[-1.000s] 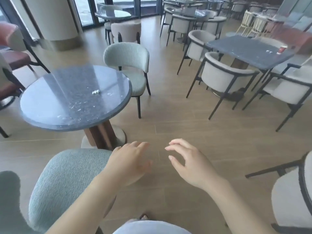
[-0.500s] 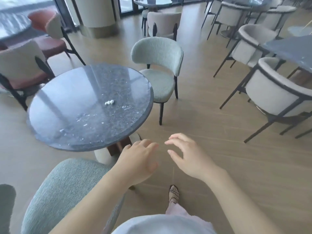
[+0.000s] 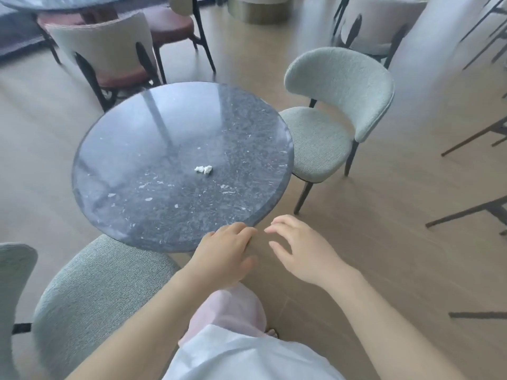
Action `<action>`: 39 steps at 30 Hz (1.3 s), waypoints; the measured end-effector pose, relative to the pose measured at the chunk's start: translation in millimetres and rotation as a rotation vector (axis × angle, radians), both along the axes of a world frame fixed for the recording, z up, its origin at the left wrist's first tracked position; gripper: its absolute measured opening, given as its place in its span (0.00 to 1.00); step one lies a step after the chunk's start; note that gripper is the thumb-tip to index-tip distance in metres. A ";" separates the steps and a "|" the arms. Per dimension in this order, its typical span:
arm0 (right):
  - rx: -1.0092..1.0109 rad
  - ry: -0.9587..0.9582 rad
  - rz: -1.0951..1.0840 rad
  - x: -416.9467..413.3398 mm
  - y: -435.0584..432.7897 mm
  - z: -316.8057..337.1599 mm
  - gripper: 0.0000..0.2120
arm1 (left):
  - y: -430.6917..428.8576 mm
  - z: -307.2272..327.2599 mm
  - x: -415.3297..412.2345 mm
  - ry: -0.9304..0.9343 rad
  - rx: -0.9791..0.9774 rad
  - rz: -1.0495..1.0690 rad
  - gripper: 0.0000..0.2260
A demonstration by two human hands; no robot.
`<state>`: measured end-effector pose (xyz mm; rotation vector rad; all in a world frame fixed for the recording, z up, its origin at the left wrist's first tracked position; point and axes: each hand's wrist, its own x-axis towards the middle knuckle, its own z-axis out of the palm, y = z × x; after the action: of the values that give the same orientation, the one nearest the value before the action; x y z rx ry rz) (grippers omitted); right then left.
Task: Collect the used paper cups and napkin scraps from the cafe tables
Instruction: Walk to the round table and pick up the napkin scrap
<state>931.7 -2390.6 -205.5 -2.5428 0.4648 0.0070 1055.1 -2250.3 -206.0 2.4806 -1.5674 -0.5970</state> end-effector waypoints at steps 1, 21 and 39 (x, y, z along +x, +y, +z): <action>-0.006 0.010 0.031 12.3 -8.9 -2.2 0.13 | -6.9 -2.5 8.9 0.000 0.004 0.020 0.21; -0.009 0.247 0.411 262.4 -119.4 -71.4 0.17 | -92.9 -72.6 205.9 0.033 0.214 0.304 0.20; -0.261 0.310 0.601 336.8 -124.3 -141.1 0.19 | -113.1 -134.1 271.6 0.017 0.268 0.412 0.19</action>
<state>1268.5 -2514.9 -346.6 -2.8515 -0.2188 0.6018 1326.7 -2363.4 -340.0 2.8654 -0.9717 -0.7953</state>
